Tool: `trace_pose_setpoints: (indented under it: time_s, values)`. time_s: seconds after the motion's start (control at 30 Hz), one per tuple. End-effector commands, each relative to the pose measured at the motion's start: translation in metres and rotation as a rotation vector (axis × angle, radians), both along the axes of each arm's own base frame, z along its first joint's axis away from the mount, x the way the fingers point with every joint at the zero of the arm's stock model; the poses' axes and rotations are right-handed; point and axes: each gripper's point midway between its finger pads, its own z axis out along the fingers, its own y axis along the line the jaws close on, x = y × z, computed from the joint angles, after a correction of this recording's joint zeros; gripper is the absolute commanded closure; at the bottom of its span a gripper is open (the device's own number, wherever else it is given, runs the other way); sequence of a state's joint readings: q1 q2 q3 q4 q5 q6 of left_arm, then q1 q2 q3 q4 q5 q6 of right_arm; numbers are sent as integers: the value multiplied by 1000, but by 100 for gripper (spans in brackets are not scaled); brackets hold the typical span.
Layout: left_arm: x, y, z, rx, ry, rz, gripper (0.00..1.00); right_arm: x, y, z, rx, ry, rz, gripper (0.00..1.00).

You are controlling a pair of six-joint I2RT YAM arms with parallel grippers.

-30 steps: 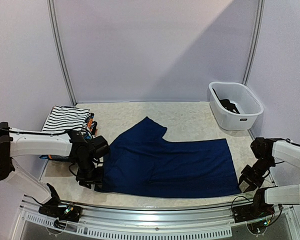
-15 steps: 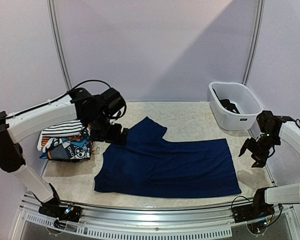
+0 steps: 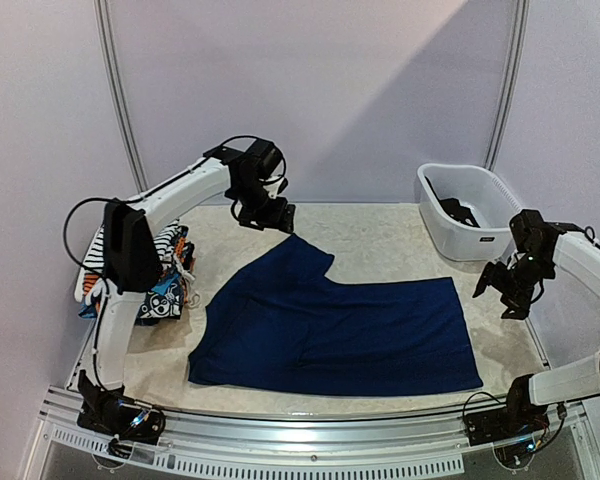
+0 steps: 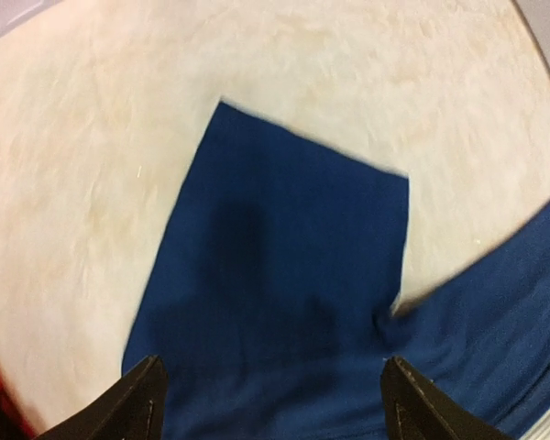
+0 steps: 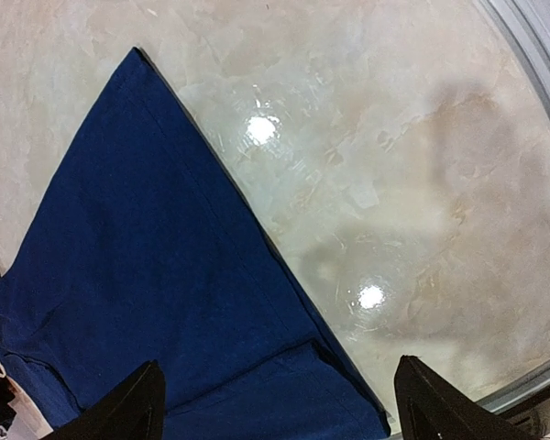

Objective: Fold and stack the mixed laundry pile
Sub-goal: Fold the 1/3-folded T-shirt at the center of the board.

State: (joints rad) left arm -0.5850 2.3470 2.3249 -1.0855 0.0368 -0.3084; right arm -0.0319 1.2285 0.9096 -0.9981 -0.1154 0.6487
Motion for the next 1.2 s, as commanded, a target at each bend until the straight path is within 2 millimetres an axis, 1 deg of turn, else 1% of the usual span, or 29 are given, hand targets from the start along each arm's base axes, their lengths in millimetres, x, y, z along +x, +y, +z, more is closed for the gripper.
trace_pose_setpoints:
  time_s: [0.0, 0.07, 0.17, 0.37, 0.47, 0.63, 0.93, 1.03, 1.17]
  values:
    - [27, -5, -23, -84, 55, -21, 21, 2, 7, -3, 34, -2, 15, 13]
    - [45, -5, -30, -128, 36, 8, 23, -1, 9, -6, 46, 11, 10, 13]
    - [62, -8, -46, -226, 49, 30, 27, -5, 11, -11, 60, 30, 8, 13]
    - [87, -13, -76, -323, 47, 76, 30, -12, 14, -17, 74, 64, 11, 13]
    - [96, -16, -93, -364, 62, 102, 31, -13, 14, -17, 74, 74, 16, 13]
    - [100, -21, -118, -405, 104, 113, 33, -14, 14, -16, 74, 81, 21, 13]
    - [113, -10, -141, -406, 94, 171, 33, -20, 13, -15, 60, 87, 35, 13]
    - [113, -15, -149, -443, 113, 168, 34, -21, 13, -15, 60, 86, 38, 13]
    - [105, -31, -155, -516, 171, 146, 40, -18, 14, -16, 67, 86, 44, 13]
